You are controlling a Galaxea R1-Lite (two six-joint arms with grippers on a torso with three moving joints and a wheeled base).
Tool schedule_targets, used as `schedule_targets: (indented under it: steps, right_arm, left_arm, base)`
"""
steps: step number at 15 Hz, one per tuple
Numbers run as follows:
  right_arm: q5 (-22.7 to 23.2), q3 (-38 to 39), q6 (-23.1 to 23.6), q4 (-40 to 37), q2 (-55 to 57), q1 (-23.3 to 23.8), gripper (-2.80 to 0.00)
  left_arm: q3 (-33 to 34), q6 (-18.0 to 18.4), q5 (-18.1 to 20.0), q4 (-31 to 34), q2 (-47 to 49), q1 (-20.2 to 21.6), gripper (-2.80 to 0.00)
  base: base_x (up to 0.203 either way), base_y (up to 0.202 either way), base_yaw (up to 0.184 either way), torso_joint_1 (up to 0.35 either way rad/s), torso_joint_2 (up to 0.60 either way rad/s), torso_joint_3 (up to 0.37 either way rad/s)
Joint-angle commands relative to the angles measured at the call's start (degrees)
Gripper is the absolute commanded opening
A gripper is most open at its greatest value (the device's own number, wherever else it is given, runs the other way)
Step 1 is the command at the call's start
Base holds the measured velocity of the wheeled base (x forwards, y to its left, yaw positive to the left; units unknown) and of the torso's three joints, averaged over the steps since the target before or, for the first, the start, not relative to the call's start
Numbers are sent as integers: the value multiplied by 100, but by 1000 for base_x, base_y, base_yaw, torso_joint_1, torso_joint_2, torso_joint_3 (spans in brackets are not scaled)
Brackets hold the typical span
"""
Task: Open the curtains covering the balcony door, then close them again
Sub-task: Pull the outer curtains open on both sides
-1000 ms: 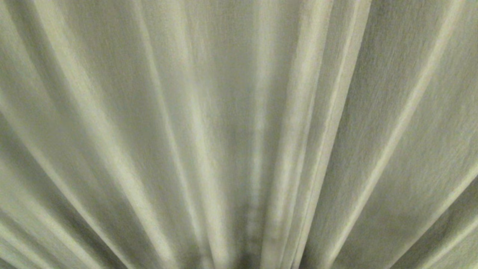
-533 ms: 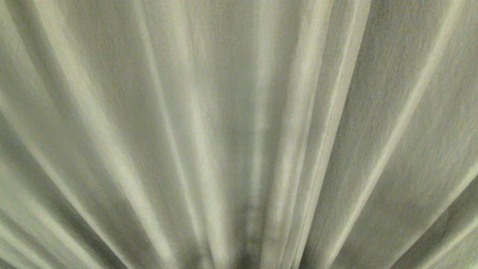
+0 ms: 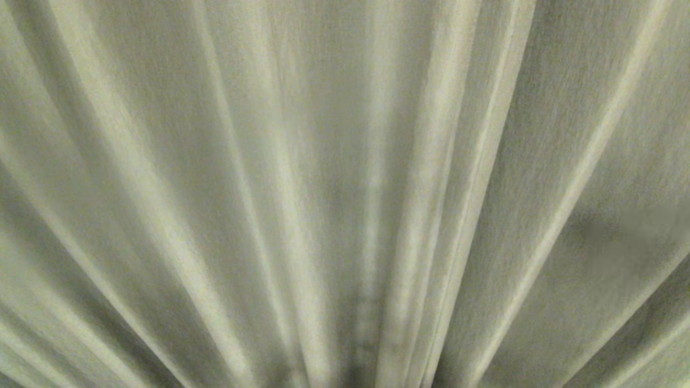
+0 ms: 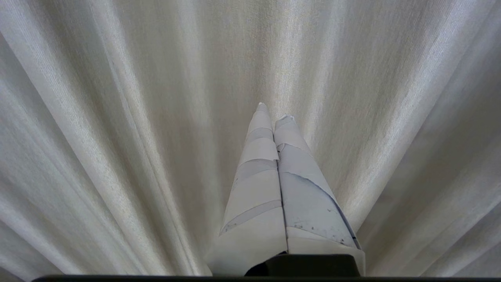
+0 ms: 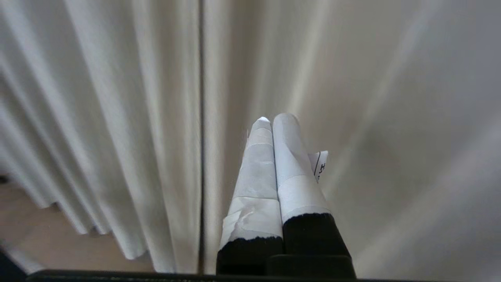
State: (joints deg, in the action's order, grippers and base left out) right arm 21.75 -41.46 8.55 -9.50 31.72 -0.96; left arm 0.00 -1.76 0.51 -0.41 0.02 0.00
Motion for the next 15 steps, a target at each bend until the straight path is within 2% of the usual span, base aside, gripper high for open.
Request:
schedule_targets:
  steps: [1,6,8,11,15]
  right_arm:
    - [421,-492,12,261,1256,-12,-280]
    - [1124,-1340,7,467,2372,-110,-280]
    - [1429,-1679,-31,426,2679,-467,-280]
    - [1465,-2015,-30,461,3192,-849,-280]
    - [1456,-2516,-21,479,3863,-996,-280]
  left_arm:
    - [0,0,2,-3,-2,0,-280]
    - [0,0,-7,-3,-2,0,-280]
    - [0,-7,2,-3,-2,0,-280]
    - [0,0,2,-3,-2,8,-280]
    - [0,-3,2,-3,-2,0,-280]
  base:
    - [0,0,0,0,0,0]
    - [0,0,0,0,0,0]
    - [0,0,0,0,0,0]
    - [0,0,0,0,0,0]
    - [0,0,0,0,0,0]
